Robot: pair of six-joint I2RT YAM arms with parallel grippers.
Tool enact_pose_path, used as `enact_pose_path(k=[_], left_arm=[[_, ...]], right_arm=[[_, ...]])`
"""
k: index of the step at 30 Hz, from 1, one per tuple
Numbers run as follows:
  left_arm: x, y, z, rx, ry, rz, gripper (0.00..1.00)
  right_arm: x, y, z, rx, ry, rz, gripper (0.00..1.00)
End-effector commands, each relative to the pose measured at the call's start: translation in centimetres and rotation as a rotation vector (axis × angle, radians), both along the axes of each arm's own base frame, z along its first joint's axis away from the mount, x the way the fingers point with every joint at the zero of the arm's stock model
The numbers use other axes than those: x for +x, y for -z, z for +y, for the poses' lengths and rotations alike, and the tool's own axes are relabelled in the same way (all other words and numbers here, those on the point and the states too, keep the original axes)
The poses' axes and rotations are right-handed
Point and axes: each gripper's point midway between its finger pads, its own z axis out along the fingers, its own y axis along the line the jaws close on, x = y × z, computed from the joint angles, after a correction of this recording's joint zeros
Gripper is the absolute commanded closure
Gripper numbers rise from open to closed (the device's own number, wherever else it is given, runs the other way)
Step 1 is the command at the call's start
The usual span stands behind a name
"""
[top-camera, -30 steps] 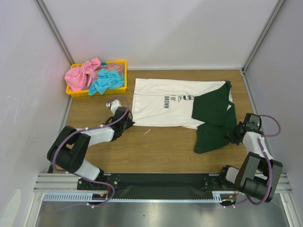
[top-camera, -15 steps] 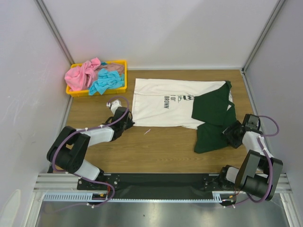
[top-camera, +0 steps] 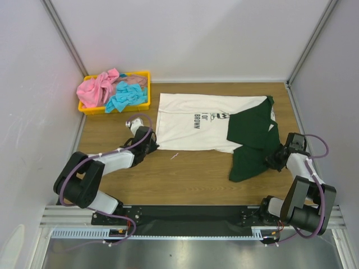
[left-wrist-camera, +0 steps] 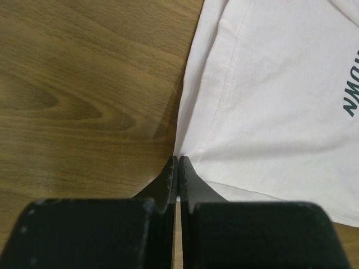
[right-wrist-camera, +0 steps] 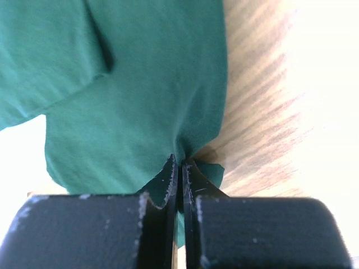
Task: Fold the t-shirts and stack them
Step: Fold the tshirt
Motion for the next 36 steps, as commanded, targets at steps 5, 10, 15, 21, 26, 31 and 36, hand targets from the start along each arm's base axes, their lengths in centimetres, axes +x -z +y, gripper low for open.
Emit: enact_pose_path(k=[5, 10, 15, 21, 26, 31, 36], left_arm=[[1.7, -3.8, 1.2, 0.030, -0.068, -0.071, 1.00], [2.6, -4.9, 1.5, 0.029, -0.094, -0.090, 1.00], [3.8, -5.7, 1.6, 0.024, -0.111, -0.095, 1.00], [4.9, -6.1, 1.6, 0.004, -0.130, -0.093, 1.00], [6.3, -7.0, 1.6, -0.002, -0.143, -0.105, 1.00], [7.6, -7.1, 1.6, 0.014, -0.148, -0.107, 1.00], [9.1, -7.7, 1.6, 0.040, -0.156, -0.109, 1.00]], right_arm=[[3.2, -4.6, -2.0, -0.051, 0.041, -0.116, 1.00], [4.7, -6.4, -2.3, -0.035, 0.052, -0.181, 1.00], [7.3, -8.3, -2.5, -0.006, 0.054, -0.266, 1.00], [9.5, -9.3, -3.1, 0.003, 0.053, -0.300, 1.00], [11.7, -10.6, -4.1, -0.013, 0.060, -0.337, 1.00], [13.8, -11.0, -4.6, 0.005, 0.067, -0.372, 1.00], [15.8, -10.7, -4.9, 0.032, 0.063, -0.379, 1.00]])
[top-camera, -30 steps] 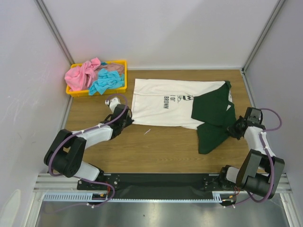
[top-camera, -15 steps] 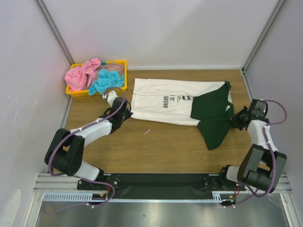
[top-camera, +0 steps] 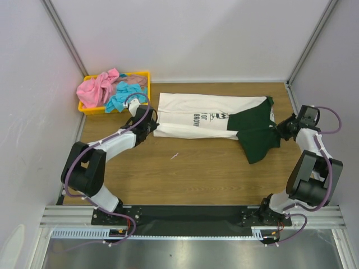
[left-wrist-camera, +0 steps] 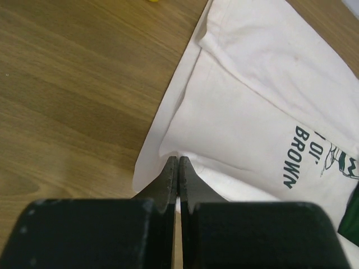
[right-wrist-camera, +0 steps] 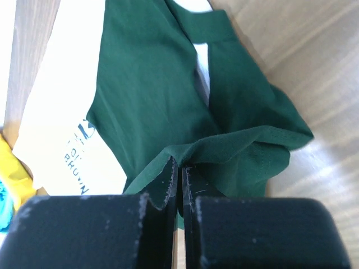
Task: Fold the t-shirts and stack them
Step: Fold the tshirt
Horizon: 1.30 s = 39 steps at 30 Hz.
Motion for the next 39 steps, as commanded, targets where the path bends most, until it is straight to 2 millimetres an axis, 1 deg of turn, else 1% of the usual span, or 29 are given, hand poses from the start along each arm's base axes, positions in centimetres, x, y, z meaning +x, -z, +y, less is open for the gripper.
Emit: enact_pose_path(k=[1, 2, 3, 5, 6, 9, 10, 11, 13, 14, 15, 16, 17, 18, 19, 20, 21, 22, 23, 25, 26, 29, 30, 32, 33, 35, 37, 38, 39], left_arm=[[1.9, -1.6, 1.0, 0.041, -0.042, -0.033, 1.00], [2.2, -1.5, 1.1, 0.046, -0.044, -0.029, 1.00], [2.7, -2.0, 1.1, 0.045, -0.045, -0.039, 1.00], [3.3, -1.9, 1.2, 0.054, -0.050, -0.036, 1.00], [3.8, -2.4, 1.1, 0.050, -0.051, -0.048, 1.00], [5.0, -2.5, 1.0, 0.061, -0.049, -0.050, 1.00], [5.2, -2.5, 0.9, 0.066, -0.046, -0.049, 1.00], [5.7, -3.0, 0.8, 0.065, -0.046, -0.060, 1.00], [6.2, -2.5, 0.8, 0.076, -0.048, -0.046, 1.00], [6.6, -2.8, 0.7, 0.077, -0.053, -0.056, 1.00], [6.7, -2.3, 0.8, 0.087, -0.054, -0.045, 0.99], [7.0, -2.3, 0.8, 0.090, -0.057, -0.047, 1.00], [7.4, -2.6, 0.8, 0.091, -0.060, -0.056, 1.00], [7.6, -2.6, 0.9, 0.094, -0.065, -0.055, 1.00], [7.9, -2.2, 1.0, 0.100, -0.065, -0.049, 1.00], [8.3, -2.6, 0.9, 0.100, -0.067, -0.057, 1.00], [8.5, -2.6, 1.0, 0.105, -0.070, -0.060, 1.00], [8.8, -2.3, 1.0, 0.117, -0.066, -0.056, 1.00], [9.3, -2.7, 1.0, 0.120, -0.067, -0.067, 1.00], [9.8, -2.8, 1.0, 0.140, -0.062, -0.074, 1.00], [10.2, -2.8, 1.0, 0.145, -0.061, -0.079, 1.00], [11.0, -2.5, 0.9, 0.166, -0.056, -0.076, 1.00], [11.1, -2.2, 0.9, 0.172, -0.057, -0.072, 1.00], [11.6, -1.9, 0.9, 0.181, -0.055, -0.075, 1.00], [11.8, -2.1, 0.8, 0.183, -0.053, -0.083, 1.00], [12.4, -2.2, 0.7, 0.183, -0.048, -0.093, 1.00], [12.8, -1.6, 0.5, 0.193, -0.041, -0.088, 1.00], [13.3, -2.0, 0.5, 0.195, -0.049, -0.100, 1.00], [13.4, -1.3, 0.6, 0.205, -0.050, -0.088, 1.00]], right_arm=[[3.2, -2.7, -1.2, -0.015, 0.010, -0.103, 1.00], [3.4, -2.8, -1.3, -0.013, 0.009, -0.105, 1.00], [3.8, -2.7, -1.5, -0.014, 0.012, -0.106, 1.00], [4.4, -2.9, -1.7, -0.014, 0.016, -0.116, 1.00], [4.8, -2.8, -1.8, -0.013, 0.018, -0.118, 1.00], [5.8, -3.2, -2.1, -0.005, 0.020, -0.141, 1.00], [6.1, -2.7, -2.1, 0.004, 0.020, -0.130, 1.00], [6.7, -3.2, -2.2, 0.005, 0.018, -0.145, 1.00], [7.4, -2.6, -2.2, 0.013, 0.010, -0.134, 1.00], [7.9, -2.9, -2.2, 0.008, 0.003, -0.139, 1.00], [8.3, -2.8, -2.2, 0.006, -0.001, -0.137, 1.00], [8.6, -2.8, -2.1, 0.006, -0.005, -0.134, 1.00], [8.9, -1.9, -2.2, 0.010, -0.006, -0.117, 1.00], [9.5, -2.4, -2.1, 0.006, -0.013, -0.128, 1.00], [9.8, -2.1, -2.1, 0.008, -0.014, -0.124, 1.00], [10.1, -1.6, -2.1, 0.013, -0.018, -0.114, 1.00], [10.6, -1.8, -1.9, 0.012, -0.025, -0.119, 1.00], [10.9, -1.8, -1.9, 0.012, -0.027, -0.120, 1.00], [11.1, -1.3, -1.9, 0.015, -0.029, -0.110, 1.00], [11.7, -1.4, -1.9, 0.011, -0.033, -0.115, 1.00], [11.8, -0.8, -1.9, 0.016, -0.031, -0.105, 1.00], [12.4, -0.7, -2.0, 0.013, -0.032, -0.107, 1.00], [12.5, -0.2, -2.1, 0.011, -0.032, -0.099, 1.00], [12.9, -0.3, -2.2, 0.009, -0.032, -0.105, 1.00], [13.1, 0.2, -2.3, 0.010, -0.031, -0.095, 1.00], [13.6, 0.1, -2.4, 0.007, -0.035, -0.101, 1.00], [13.9, 0.6, -2.5, 0.009, -0.035, -0.094, 1.00], [14.2, 0.4, -2.5, 0.009, -0.035, -0.100, 1.00], [14.3, 0.4, -2.5, 0.007, -0.036, -0.101, 1.00]])
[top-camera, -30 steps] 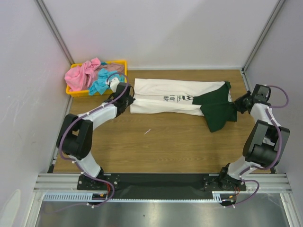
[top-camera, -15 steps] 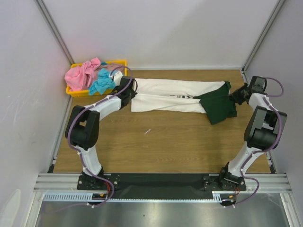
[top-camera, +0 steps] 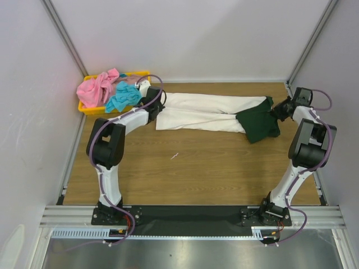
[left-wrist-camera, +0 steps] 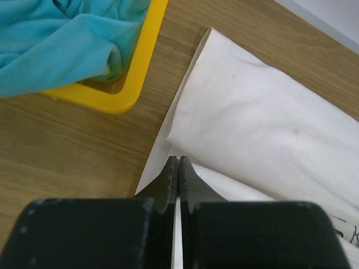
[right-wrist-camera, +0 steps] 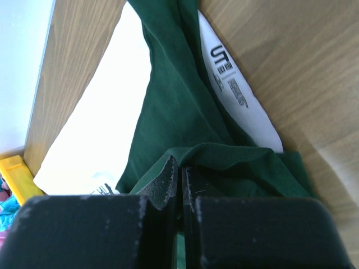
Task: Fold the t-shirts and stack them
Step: Fold the tshirt
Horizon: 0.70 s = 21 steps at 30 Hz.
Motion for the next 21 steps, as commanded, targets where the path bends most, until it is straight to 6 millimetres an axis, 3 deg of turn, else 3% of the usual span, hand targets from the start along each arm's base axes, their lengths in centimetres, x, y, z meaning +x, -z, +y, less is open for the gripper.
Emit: enact_pose_path(k=[1, 21], left_arm=[[2.5, -2.0, 1.5, 0.045, -0.051, -0.076, 1.00], [5.6, -0.7, 2.0, 0.102, -0.059, -0.079, 0.99]], right_arm=[[2.3, -1.5, -1.0, -0.040, 0.011, -0.067, 1.00], [4.6, -0.1, -0.9, -0.078, -0.022, -0.041, 1.00]])
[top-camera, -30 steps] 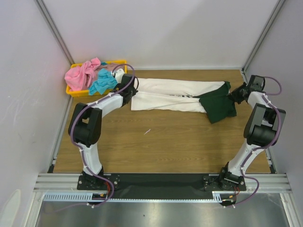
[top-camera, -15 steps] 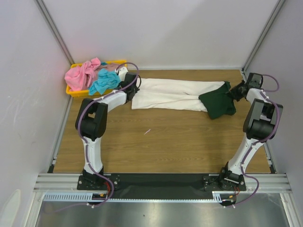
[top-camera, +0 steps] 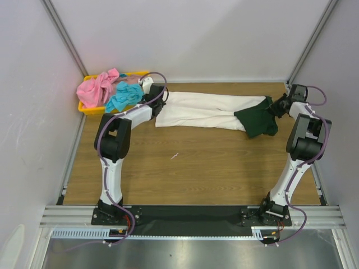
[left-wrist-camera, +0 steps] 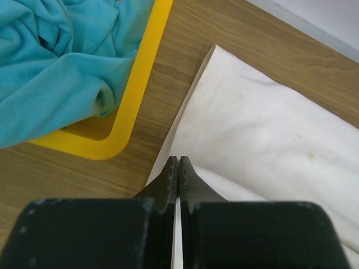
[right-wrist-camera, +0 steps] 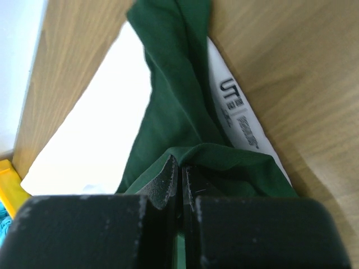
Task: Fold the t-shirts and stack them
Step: Fold the tshirt
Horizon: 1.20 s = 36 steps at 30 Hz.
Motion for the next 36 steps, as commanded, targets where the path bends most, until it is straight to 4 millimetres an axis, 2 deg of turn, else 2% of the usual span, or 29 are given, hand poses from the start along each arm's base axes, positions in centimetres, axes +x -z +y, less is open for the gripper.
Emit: enact_pose_path(k=[1, 4, 7, 8, 9, 10, 11, 12, 13, 14, 16, 17, 19, 21, 23, 24, 27, 28, 29, 30, 31, 33, 36], left_arm=[[2.2, -2.0, 1.5, 0.037, -0.027, -0.056, 0.98], [2.7, -2.1, 1.2, 0.043, -0.015, -0.040, 0.94], [3.1, -2.3, 0.7, 0.042, 0.012, -0.041, 0.85], [3.2, -2.6, 0.4, 0.040, 0.033, -0.049, 0.75], [3.3, -2.8, 0.3, 0.039, 0.042, -0.055, 0.71], [3.4, -3.8, 0.1, 0.032, 0.055, -0.079, 0.65], [3.5, -4.3, -0.1, 0.039, 0.073, -0.088, 0.56], [3.5, -5.0, -0.5, 0.030, 0.097, -0.100, 0.53], [3.5, -6.2, -0.6, 0.024, 0.107, -0.122, 0.47], [3.5, -6.9, -0.8, 0.023, 0.127, -0.133, 0.45], [2.9, -7.5, -1.1, 0.017, 0.150, -0.136, 0.42], [2.9, -9.4, -1.4, 0.007, 0.166, -0.183, 0.41], [2.1, -9.8, -2.3, -0.004, 0.207, -0.192, 0.38], [1.2, -10.8, -3.3, 0.009, 0.249, -0.206, 0.31], [0.4, -10.0, -3.6, 0.043, 0.279, -0.176, 0.27], [0.1, -9.6, -3.8, 0.053, 0.288, -0.163, 0.27], [-0.7, -7.8, -3.4, 0.078, 0.294, -0.112, 0.26], [-0.9, -7.0, -3.1, 0.089, 0.290, -0.095, 0.27], [-0.8, -6.8, -3.1, 0.094, 0.295, -0.092, 0.27], [-1.2, -5.9, -2.9, 0.102, 0.297, -0.055, 0.27], [-1.0, -5.1, -2.9, 0.105, 0.301, -0.032, 0.28], [-0.8, -4.3, -2.9, 0.094, 0.303, -0.012, 0.29], [-0.2, -2.9, -2.7, 0.070, 0.285, 0.029, 0.31]], right_arm=[[2.1, -1.8, -1.0, -0.060, -0.002, -0.060, 1.00], [2.3, -1.7, -0.7, -0.055, -0.017, -0.053, 1.00], [2.7, -2.2, -0.3, -0.047, -0.039, -0.059, 1.00], [2.7, -2.4, -0.2, -0.049, -0.047, -0.061, 0.95], [3.1, -3.1, -0.2, -0.051, -0.056, -0.077, 0.88], [3.1, -3.3, 0.0, -0.050, -0.066, -0.076, 0.81], [3.2, -3.7, 0.1, -0.053, -0.073, -0.082, 0.62], [3.7, -4.7, 0.3, -0.067, -0.090, -0.102, 0.51], [3.6, -5.0, 0.3, -0.070, -0.096, -0.095, 0.43], [3.6, -5.5, 0.4, -0.076, -0.106, -0.099, 0.34], [3.8, -6.9, 0.6, -0.086, -0.124, -0.115, 0.29], [3.9, -7.9, 0.9, -0.094, -0.132, -0.132, 0.26], [3.8, -9.2, 1.1, -0.109, -0.142, -0.150, 0.24], [3.4, -10.6, 1.2, -0.134, -0.140, -0.164, 0.24], [2.6, -10.6, 1.5, -0.150, -0.147, -0.144, 0.23], [2.1, -11.5, 1.6, -0.163, -0.147, -0.156, 0.23], [0.2, -10.1, 2.0, -0.174, -0.148, -0.112, 0.24], [-0.3, -10.9, 2.2, -0.186, -0.148, -0.133, 0.24], [-0.8, -10.5, 2.2, -0.193, -0.149, -0.123, 0.24], [-1.7, -9.1, 2.3, -0.196, -0.145, -0.088, 0.24], [-2.2, -9.3, 2.3, -0.203, -0.141, -0.087, 0.24], [-3.4, -7.8, 2.5, -0.196, -0.139, -0.049, 0.25], [-4.5, -6.8, 2.7, -0.189, -0.132, -0.025, 0.25]])
